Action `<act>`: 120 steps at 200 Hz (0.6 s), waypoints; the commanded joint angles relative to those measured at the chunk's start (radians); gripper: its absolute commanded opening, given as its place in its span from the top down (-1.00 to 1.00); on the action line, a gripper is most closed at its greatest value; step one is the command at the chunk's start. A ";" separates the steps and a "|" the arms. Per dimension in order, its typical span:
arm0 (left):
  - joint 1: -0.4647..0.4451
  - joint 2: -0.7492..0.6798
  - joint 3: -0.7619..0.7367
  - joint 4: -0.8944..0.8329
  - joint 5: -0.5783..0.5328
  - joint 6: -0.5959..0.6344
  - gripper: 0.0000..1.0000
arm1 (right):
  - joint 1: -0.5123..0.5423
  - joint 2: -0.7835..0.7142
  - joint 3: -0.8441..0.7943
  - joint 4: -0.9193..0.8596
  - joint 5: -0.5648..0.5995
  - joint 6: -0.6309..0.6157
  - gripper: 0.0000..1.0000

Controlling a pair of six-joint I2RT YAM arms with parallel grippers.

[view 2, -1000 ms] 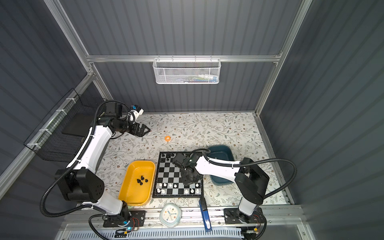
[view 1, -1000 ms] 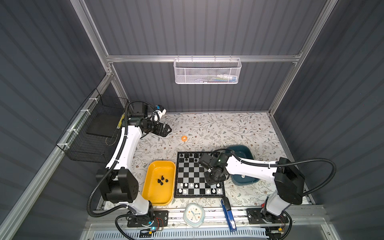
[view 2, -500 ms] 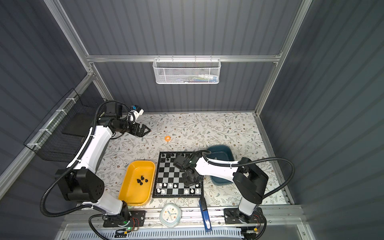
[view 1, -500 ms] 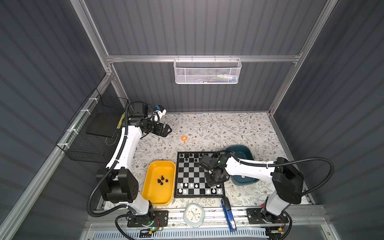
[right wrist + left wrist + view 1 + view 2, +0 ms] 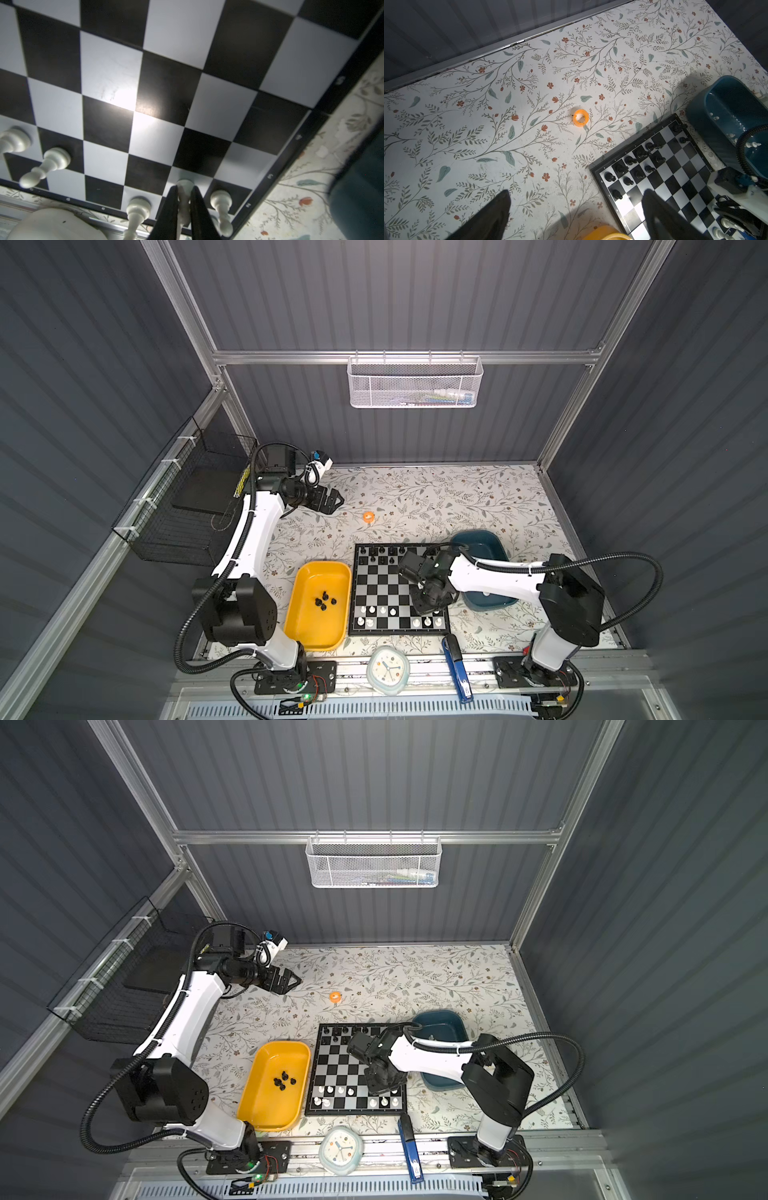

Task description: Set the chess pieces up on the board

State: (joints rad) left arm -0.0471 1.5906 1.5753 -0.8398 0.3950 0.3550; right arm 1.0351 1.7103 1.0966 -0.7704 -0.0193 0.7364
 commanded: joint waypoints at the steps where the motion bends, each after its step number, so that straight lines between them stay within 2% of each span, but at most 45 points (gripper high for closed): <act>1: -0.006 -0.009 -0.009 -0.004 0.026 -0.010 -0.99 | 0.005 0.016 -0.012 -0.008 0.000 0.012 0.67; 120: -0.006 -0.018 -0.012 -0.002 0.020 -0.008 -0.99 | 0.004 -0.003 0.003 -0.021 0.026 0.003 0.49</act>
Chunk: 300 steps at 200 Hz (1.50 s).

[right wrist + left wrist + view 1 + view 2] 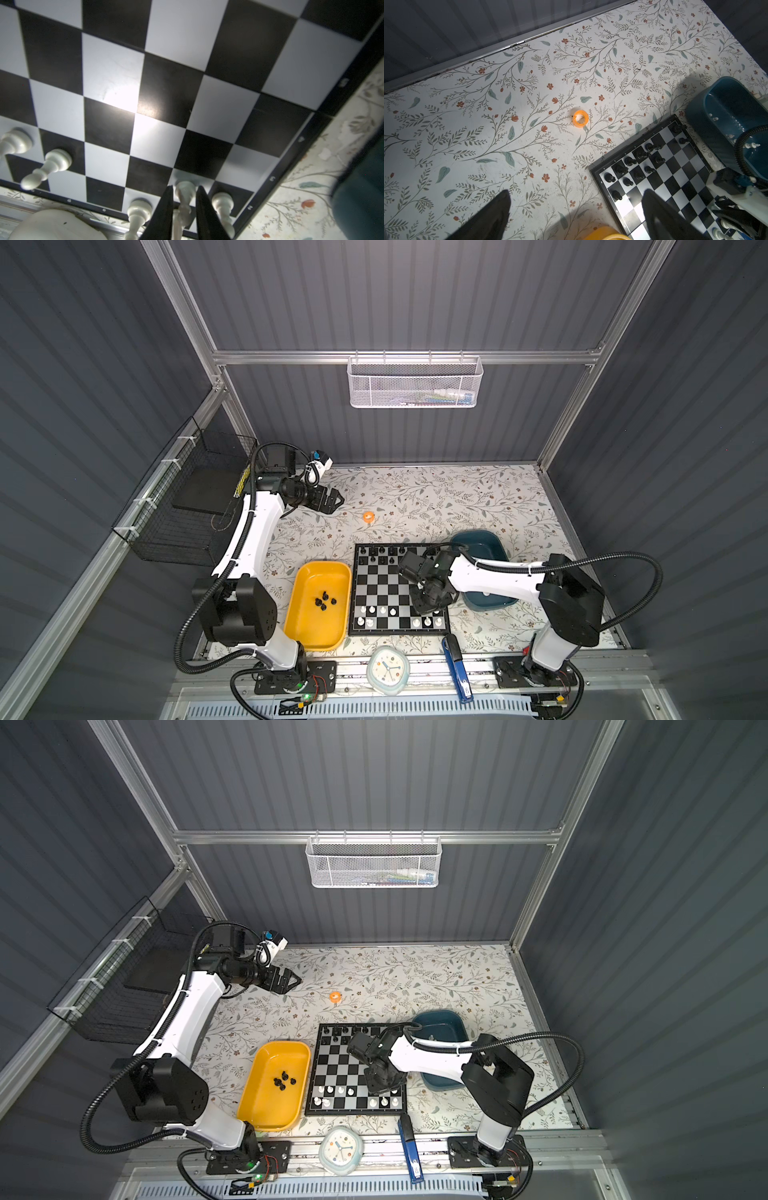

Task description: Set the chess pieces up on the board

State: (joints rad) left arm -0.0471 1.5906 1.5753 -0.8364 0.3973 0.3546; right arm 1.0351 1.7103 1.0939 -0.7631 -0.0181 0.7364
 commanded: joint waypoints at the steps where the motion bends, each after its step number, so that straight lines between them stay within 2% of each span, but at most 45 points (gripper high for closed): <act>1: -0.006 -0.017 -0.013 -0.006 0.018 -0.008 -0.99 | 0.004 -0.003 0.006 -0.028 0.024 0.003 0.48; 150: -0.005 -0.030 -0.014 -0.011 0.002 0.004 -0.99 | 0.002 -0.018 0.077 -0.082 0.059 -0.045 0.35; 203: -0.006 -0.035 0.002 -0.032 -0.013 0.020 -0.99 | -0.007 -0.031 0.167 -0.154 0.100 -0.085 0.34; 253: -0.007 -0.028 0.005 -0.036 -0.028 0.029 -0.99 | -0.070 -0.117 0.188 -0.181 0.118 -0.119 0.35; 300: -0.005 -0.018 0.017 -0.040 -0.041 0.036 -0.99 | -0.223 -0.247 0.166 -0.184 0.109 -0.155 0.36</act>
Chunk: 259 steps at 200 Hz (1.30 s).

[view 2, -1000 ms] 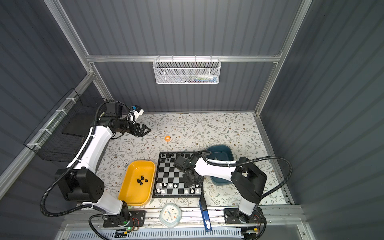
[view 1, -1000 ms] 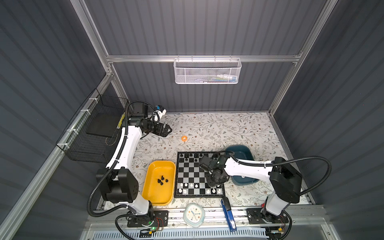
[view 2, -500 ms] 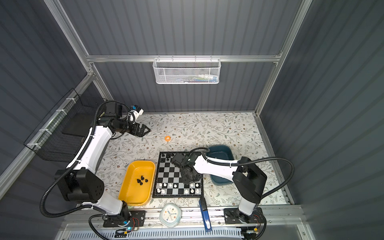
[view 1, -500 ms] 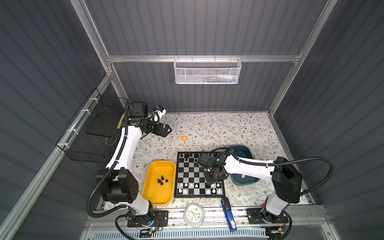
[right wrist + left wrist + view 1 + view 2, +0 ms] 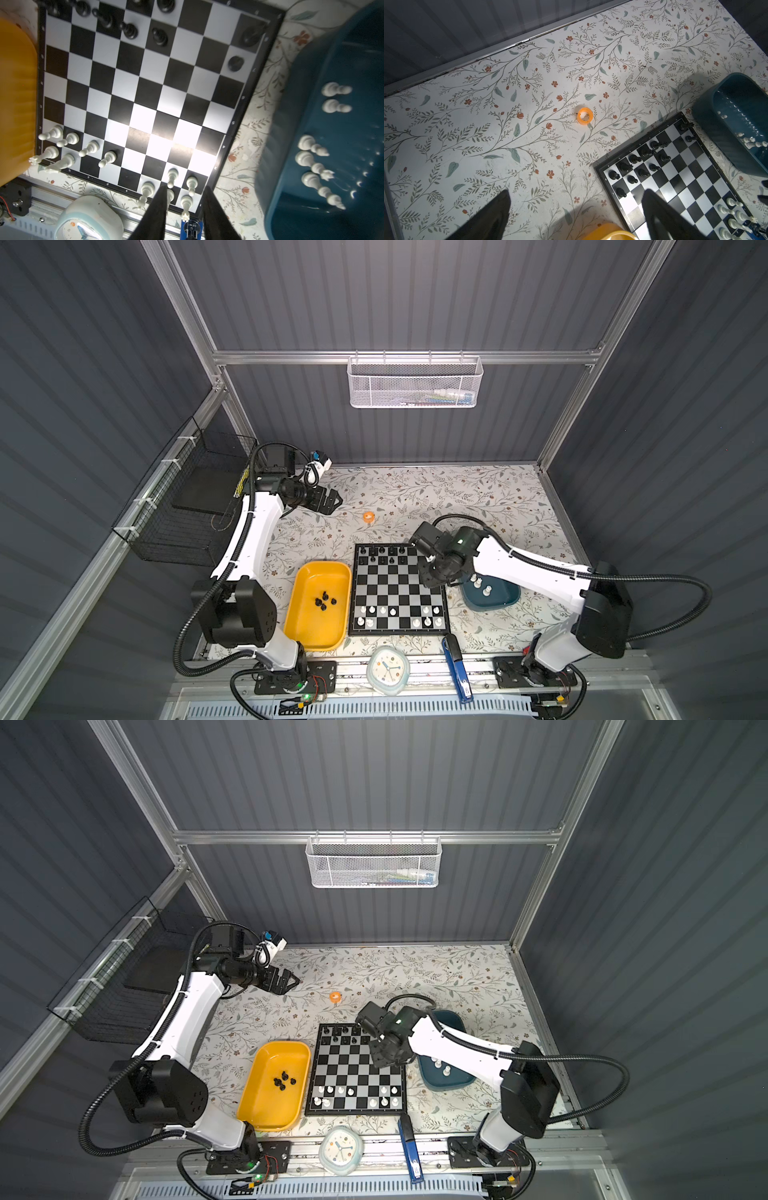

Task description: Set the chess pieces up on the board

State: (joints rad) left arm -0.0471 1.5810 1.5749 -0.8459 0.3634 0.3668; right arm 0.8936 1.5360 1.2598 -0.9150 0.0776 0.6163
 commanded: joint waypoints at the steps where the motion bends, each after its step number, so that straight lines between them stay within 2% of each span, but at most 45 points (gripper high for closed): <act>1: -0.005 -0.009 0.017 -0.031 -0.007 0.024 -0.99 | -0.086 -0.075 -0.001 -0.031 0.013 -0.036 0.36; 75: -0.005 0.004 0.036 -0.038 0.003 0.018 -0.99 | -0.432 -0.308 -0.106 -0.030 -0.005 -0.134 0.39; 112: -0.006 -0.009 0.021 -0.034 -0.015 0.025 -0.99 | -0.580 -0.322 -0.126 -0.047 -0.068 -0.196 0.41; 169: -0.006 0.003 0.019 -0.036 -0.014 0.024 -0.99 | -0.634 -0.269 -0.193 0.030 -0.124 -0.220 0.43; 259: -0.007 0.013 0.023 -0.039 -0.012 0.029 -0.99 | -0.638 -0.076 -0.160 0.089 -0.150 -0.311 0.50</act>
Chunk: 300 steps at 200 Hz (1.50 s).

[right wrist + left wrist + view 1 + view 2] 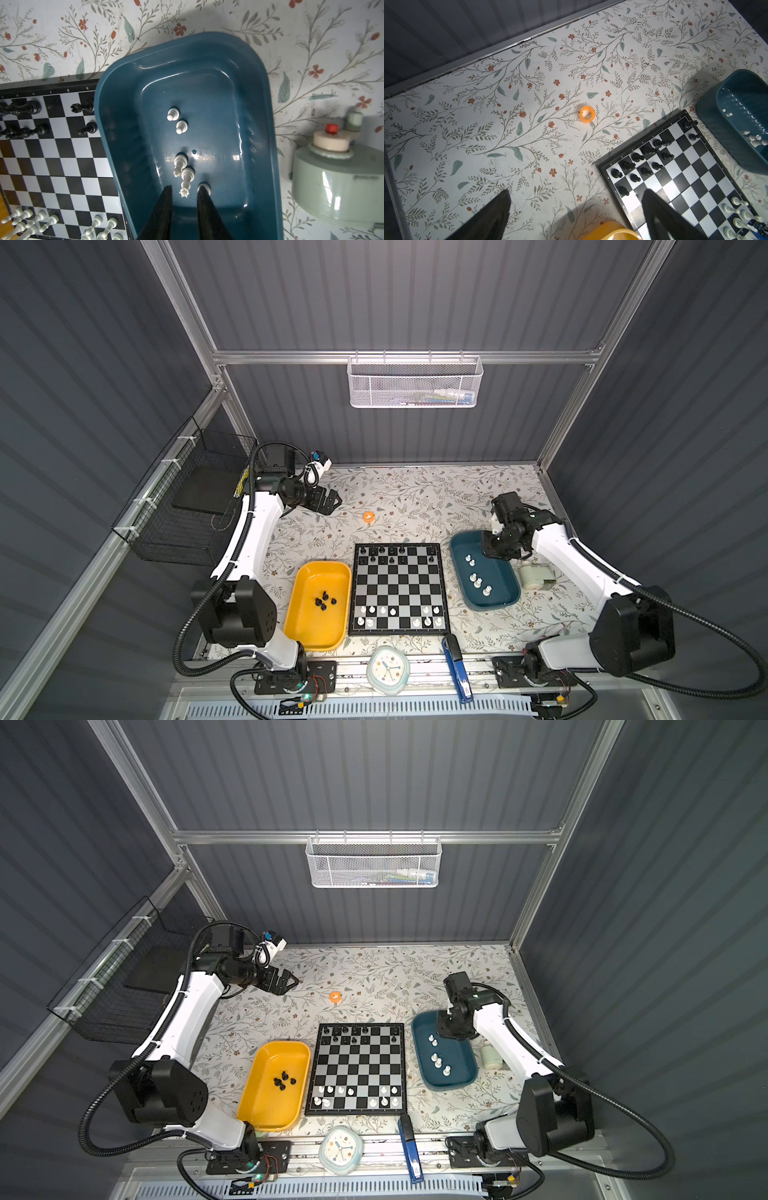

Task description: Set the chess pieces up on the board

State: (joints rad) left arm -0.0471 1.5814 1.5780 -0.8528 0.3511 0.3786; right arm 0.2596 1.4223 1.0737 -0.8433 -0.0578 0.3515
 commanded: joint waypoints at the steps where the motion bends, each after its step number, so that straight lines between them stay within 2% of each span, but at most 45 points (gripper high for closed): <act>1: -0.006 0.013 0.021 -0.033 0.000 0.017 -0.99 | -0.004 0.041 0.027 0.018 -0.015 -0.047 0.50; 160: -0.005 0.019 0.010 -0.036 -0.014 0.023 -0.99 | 0.019 0.274 0.089 0.125 -0.043 -0.128 0.39; 300: -0.005 0.011 -0.007 -0.031 -0.014 0.028 -0.99 | 0.060 0.346 0.096 0.128 0.021 -0.144 0.36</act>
State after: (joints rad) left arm -0.0471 1.5974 1.5753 -0.8532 0.3370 0.3893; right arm 0.3115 1.7439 1.1637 -0.7063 -0.0566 0.2192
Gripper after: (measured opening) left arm 0.995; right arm 0.321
